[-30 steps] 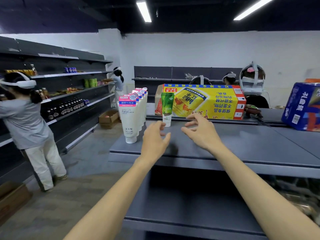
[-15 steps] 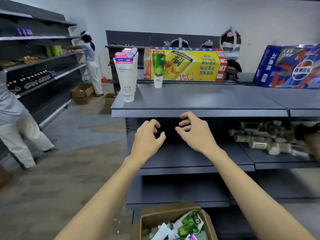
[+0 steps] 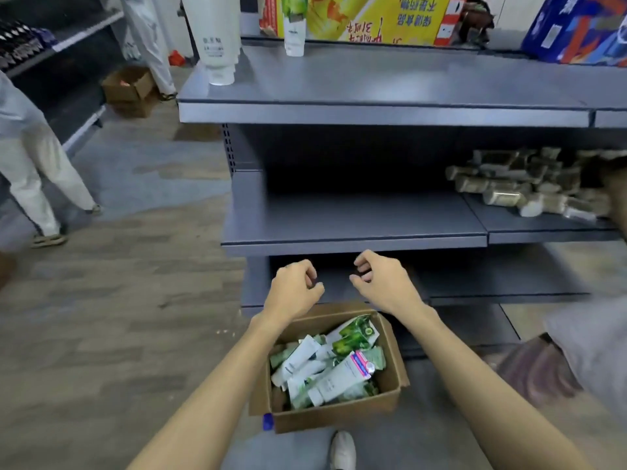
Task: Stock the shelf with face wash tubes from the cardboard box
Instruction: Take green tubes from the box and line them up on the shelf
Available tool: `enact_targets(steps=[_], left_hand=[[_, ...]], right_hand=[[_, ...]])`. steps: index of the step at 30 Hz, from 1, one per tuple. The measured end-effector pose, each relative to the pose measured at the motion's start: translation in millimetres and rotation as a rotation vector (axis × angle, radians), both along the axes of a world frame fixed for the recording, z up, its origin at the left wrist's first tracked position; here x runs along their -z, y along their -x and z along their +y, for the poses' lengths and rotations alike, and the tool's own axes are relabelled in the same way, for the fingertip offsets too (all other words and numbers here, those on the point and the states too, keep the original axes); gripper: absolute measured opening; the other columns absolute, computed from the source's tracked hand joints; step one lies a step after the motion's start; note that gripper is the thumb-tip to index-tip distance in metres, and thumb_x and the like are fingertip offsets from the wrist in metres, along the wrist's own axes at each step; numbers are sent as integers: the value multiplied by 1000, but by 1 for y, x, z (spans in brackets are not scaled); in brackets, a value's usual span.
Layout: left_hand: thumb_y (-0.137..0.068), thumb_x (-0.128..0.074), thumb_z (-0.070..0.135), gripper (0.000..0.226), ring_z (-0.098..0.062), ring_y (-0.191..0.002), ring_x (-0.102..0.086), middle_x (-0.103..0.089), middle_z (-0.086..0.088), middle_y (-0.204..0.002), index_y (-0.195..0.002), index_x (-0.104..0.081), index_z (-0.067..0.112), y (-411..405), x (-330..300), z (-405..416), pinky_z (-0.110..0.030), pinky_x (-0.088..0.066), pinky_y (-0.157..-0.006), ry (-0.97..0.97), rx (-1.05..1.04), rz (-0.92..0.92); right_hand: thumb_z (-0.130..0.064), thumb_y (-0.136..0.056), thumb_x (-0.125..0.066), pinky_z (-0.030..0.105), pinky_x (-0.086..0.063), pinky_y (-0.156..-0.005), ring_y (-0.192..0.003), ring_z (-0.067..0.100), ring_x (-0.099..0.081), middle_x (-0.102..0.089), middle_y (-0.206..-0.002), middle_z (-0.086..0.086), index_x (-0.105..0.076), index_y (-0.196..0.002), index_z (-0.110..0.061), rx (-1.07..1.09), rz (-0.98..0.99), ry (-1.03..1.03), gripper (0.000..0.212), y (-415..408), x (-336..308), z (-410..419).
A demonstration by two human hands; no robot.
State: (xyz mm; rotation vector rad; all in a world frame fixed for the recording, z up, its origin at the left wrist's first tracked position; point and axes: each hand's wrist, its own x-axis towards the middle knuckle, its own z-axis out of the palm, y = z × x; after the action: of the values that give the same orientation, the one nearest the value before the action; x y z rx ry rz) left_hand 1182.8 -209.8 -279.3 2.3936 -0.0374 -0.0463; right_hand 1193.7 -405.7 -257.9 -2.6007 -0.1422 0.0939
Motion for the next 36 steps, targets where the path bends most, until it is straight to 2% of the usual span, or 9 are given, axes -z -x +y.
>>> enact_targets(steps=[8, 11, 15, 21, 23, 25, 28, 32, 36], left_hand=[[-82, -66, 21, 13, -18, -80, -63, -67, 3, -81, -93, -65, 14, 12, 66, -36, -27, -48, -72, 3, 5, 238], [-84, -67, 22, 12, -16, -77, -59, -67, 3, -82, -94, -64, 16, 13, 88, -46, -25, -45, -72, -6, 4, 323], [-84, -67, 22, 14, -21, -83, -63, -69, 0, -87, -97, -64, 16, 17, 120, -58, -25, -45, -73, -22, -18, 431], [-80, -73, 23, 17, -24, -94, -65, -70, -2, -92, -86, -56, 25, 33, 172, -62, -30, -49, -79, -81, -25, 631], [-81, -72, 25, 20, -21, -98, -62, -69, -2, -104, -99, -61, 23, 39, 187, -63, -27, -46, -79, -114, -5, 698], [-81, -70, 26, 35, -22, -107, -60, -66, -3, -117, -115, -62, 22, 44, 201, -63, -27, -47, -87, -137, 2, 754], [-84, -68, 27, 43, -24, -117, -59, -63, -6, -126, -126, -59, 20, 47, 213, -64, -30, -48, -96, -170, 11, 782], [-81, -71, 23, 51, -26, -121, -56, -61, -8, -128, -130, -57, 17, 47, 224, -68, -31, -46, -98, -194, 26, 797], [-78, -76, 19, 59, -28, -123, -54, -56, -9, -130, -132, -53, 17, 49, 235, -73, -35, -45, -100, -233, 59, 791]], right_hand=[[-32, -87, -66, 39, -55, -85, -92, 19, -69, -71, -106, 1, -61, -108, -19, 27, 245, -26, 25, 11, 75, -25], [-30, -88, -65, 38, -54, -88, -98, 23, -67, -70, -110, 3, -62, -111, -18, 53, 331, -23, 27, 9, 99, -35], [-28, -89, -66, 39, -52, -92, -100, 25, -66, -68, -110, 6, -62, -113, -13, 72, 410, -8, 28, 7, 132, -47], [-29, -89, -67, 34, -52, -91, -105, 28, -63, -67, -110, 9, -61, -114, -14, 103, 654, 5, 30, 19, 179, -60], [-27, -89, -67, 29, -50, -85, -102, 28, -63, -66, -106, 9, -62, -105, -13, 101, 705, 25, 21, 25, 191, -61], [-24, -90, -67, 25, -42, -72, -93, 27, -62, -65, -95, 10, -59, -86, -12, 108, 744, 60, 15, 29, 201, -60], [-24, -90, -66, 25, -40, -65, -75, 22, -55, -58, -84, 7, -47, -68, -13, 150, 818, 107, 31, 34, 215, -55], [-23, -90, -66, 22, -42, -57, -66, 14, -56, -60, -83, 4, -58, -83, -10, 176, 876, 114, 16, 36, 226, -47], [-21, -89, -67, 22, -37, -49, -61, 13, -53, -61, -84, 5, -54, -89, -10, 233, 896, 38, 17, 35, 231, -43]])
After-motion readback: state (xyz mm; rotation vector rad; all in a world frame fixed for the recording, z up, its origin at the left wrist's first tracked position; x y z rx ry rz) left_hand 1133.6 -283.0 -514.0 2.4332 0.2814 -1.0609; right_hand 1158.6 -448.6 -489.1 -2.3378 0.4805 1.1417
